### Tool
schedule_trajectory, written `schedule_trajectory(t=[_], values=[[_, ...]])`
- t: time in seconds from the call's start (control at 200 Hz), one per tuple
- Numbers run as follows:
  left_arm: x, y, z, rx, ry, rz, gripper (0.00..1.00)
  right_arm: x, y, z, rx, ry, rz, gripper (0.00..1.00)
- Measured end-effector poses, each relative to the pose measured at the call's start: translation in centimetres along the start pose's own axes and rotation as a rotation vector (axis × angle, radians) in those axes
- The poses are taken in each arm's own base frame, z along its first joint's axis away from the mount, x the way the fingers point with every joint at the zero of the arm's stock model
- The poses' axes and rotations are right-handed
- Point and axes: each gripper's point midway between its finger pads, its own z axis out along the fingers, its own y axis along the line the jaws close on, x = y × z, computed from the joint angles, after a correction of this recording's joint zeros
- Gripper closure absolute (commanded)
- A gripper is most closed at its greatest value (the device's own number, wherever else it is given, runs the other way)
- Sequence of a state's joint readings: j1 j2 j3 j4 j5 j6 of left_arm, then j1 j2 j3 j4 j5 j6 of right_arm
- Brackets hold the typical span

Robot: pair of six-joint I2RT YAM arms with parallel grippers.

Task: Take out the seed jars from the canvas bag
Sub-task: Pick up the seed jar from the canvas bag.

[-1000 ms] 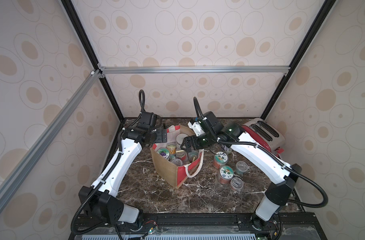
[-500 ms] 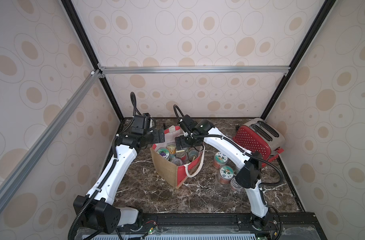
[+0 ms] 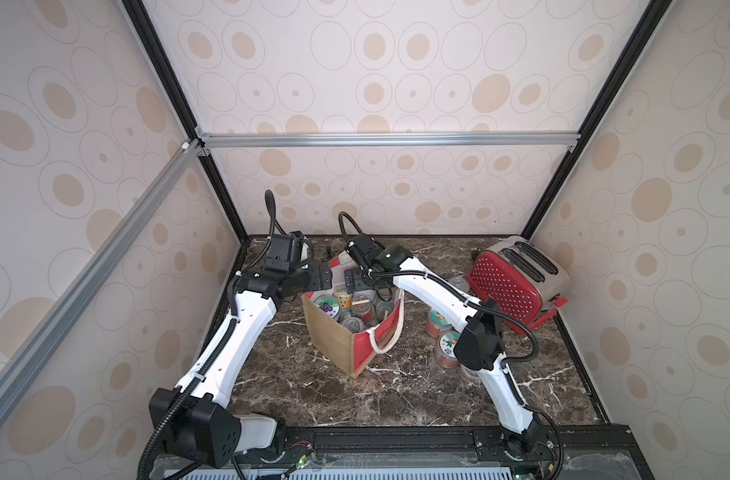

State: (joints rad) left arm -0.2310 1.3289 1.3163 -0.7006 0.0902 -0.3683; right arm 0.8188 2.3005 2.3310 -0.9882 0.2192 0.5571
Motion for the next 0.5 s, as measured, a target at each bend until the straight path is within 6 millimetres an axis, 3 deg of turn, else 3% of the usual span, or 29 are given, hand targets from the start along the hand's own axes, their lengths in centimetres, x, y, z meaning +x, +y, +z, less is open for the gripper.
schedule_trajectory(t=[0.175, 0.425, 0.495], values=[[0.0, -0.08, -0.19, 0.006, -0.006, 0.002, 0.02, -0.65, 0.19, 0.55, 0.003, -0.028, 0.004, 0.05], [-0.1, -0.13, -0.59, 0.01, -0.014, 0.009, 0.02, -0.99, 0.48, 0.67, -0.009, -0.04, 0.002, 0.27], [-0.03, -0.11, -0.71, 0.009, -0.013, 0.011, 0.02, -0.98, 0.52, 0.67, -0.011, -0.039, -0.003, 0.29]])
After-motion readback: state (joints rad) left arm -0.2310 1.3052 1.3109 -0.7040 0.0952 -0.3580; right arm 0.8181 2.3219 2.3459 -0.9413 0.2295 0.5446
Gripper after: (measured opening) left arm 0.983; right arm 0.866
